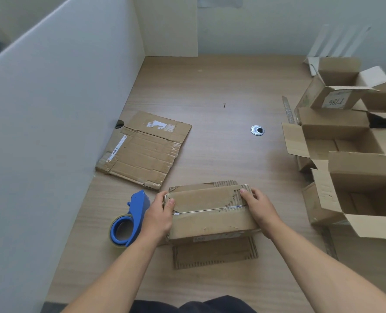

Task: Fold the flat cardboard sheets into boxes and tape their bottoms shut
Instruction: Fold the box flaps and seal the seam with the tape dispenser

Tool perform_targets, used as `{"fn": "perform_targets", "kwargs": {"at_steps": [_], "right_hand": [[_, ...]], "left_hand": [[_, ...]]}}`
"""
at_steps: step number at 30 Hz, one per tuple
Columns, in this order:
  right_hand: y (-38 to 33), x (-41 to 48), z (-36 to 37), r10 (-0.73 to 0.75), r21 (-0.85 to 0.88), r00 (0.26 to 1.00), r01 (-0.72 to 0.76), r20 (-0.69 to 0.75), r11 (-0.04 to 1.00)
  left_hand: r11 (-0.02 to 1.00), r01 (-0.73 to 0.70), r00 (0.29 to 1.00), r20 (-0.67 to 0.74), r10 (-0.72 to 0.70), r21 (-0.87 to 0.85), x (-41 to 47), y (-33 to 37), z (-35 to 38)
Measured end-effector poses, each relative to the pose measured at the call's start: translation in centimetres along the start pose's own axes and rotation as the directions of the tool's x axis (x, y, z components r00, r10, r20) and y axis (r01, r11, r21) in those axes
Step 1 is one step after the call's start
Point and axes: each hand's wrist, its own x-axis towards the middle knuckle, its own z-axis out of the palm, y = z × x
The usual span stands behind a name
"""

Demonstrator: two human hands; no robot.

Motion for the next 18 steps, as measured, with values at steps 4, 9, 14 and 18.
{"fn": "perform_targets", "kwargs": {"at_steps": [4,9,14,18], "right_hand": [[-1.3,-0.9,-0.2,-0.104,0.047,0.994,0.102,0.04,0.994],[-1.4,-1.1,0.1,-0.174,-0.047,0.984,0.172,-0.03,0.984],[-0.8,-0.7,0.1,-0.071,0.056,0.997,0.072,-0.011,0.996],[-0.6,-0.2,0.2,-0.024,0.113,0.999,0.021,0.026,0.993]], "left_hand": [[1.0,-0.005,1.0,-0.005,0.005,0.01,0.3,-0.1,-0.1],[1.0,-0.014,1.0,-0.027,0.014,0.008,0.3,-0.4,0.2],[0.999,0.005,0.998,-0.063,-0.008,-0.051,-0.3,-0.3,0.6],[0.998,0.017,0.999,-0.04,-0.02,-0.066,-0.2,-0.4,0.5]]}}
